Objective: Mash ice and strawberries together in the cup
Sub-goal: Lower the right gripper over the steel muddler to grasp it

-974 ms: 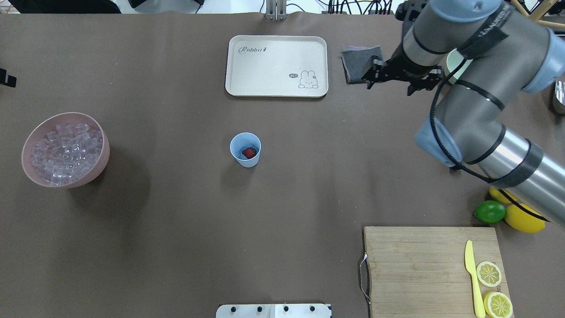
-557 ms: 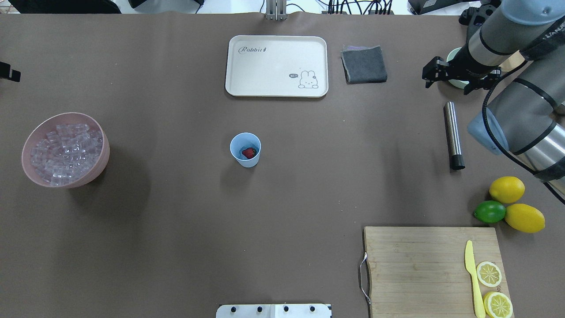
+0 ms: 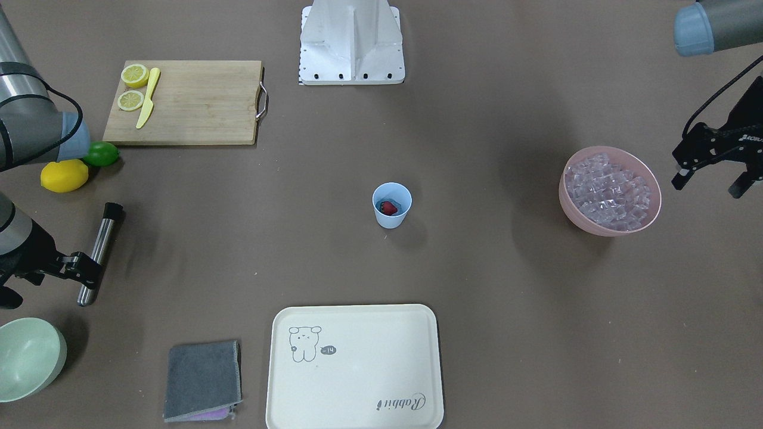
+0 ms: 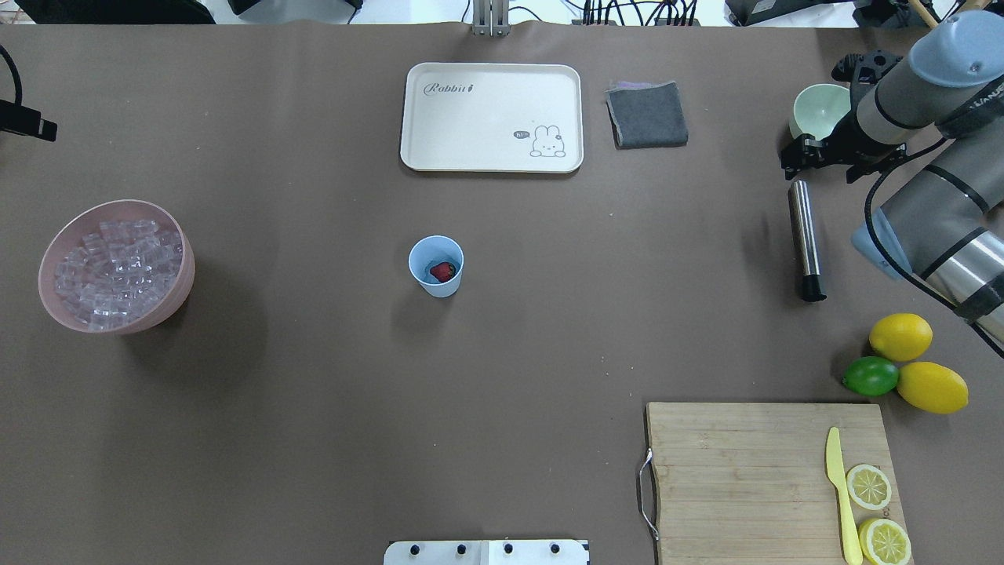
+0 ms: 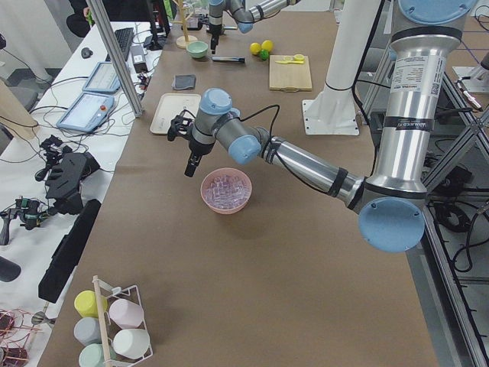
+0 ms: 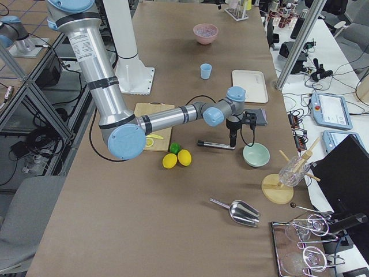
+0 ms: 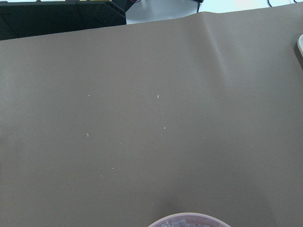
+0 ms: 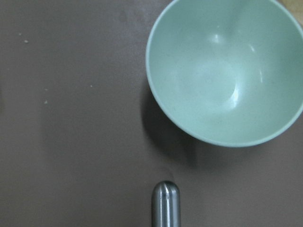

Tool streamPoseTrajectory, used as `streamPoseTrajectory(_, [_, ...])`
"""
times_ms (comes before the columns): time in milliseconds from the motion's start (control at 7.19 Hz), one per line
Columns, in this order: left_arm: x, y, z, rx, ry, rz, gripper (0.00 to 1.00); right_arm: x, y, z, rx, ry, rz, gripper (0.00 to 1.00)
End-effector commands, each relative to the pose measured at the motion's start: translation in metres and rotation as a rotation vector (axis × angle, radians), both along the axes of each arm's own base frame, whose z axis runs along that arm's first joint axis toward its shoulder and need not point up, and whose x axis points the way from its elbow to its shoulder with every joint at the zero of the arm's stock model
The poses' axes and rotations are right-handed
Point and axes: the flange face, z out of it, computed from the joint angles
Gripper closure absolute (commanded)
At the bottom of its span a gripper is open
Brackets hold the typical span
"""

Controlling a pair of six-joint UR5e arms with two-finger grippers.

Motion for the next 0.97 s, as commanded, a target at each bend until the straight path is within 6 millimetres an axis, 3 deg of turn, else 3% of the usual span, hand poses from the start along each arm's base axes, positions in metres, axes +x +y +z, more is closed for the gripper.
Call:
streamPoseTrajectory(0, [0.004, 0.0, -0.002, 0.009, -0.005, 0.001, 0.02, -0.02, 0.007, 0.023, 0.011, -0.019, -0.034, 0.01])
streamPoseTrajectory(139, [0.004, 0.001, -0.001, 0.007, -0.006, 0.001, 0.02, -0.032, 0.01, 0.024, 0.01, -0.018, -0.051, 0.01])
streamPoseTrajectory(417, [0.004, 0.001, -0.002, 0.009, -0.005, 0.001, 0.02, -0.029, 0.015, 0.029, 0.001, -0.019, -0.05, 0.02])
streamPoseTrajectory(696, [0.004, 0.001, -0.002, 0.009, -0.005, 0.001, 0.02, -0.031, 0.013, 0.028, 0.001, -0.019, -0.05, 0.42])
streamPoseTrajectory(835, [0.004, 0.0, -0.003, 0.01, -0.005, 0.001, 0.02, -0.031, 0.014, 0.03, -0.005, -0.019, -0.051, 0.52])
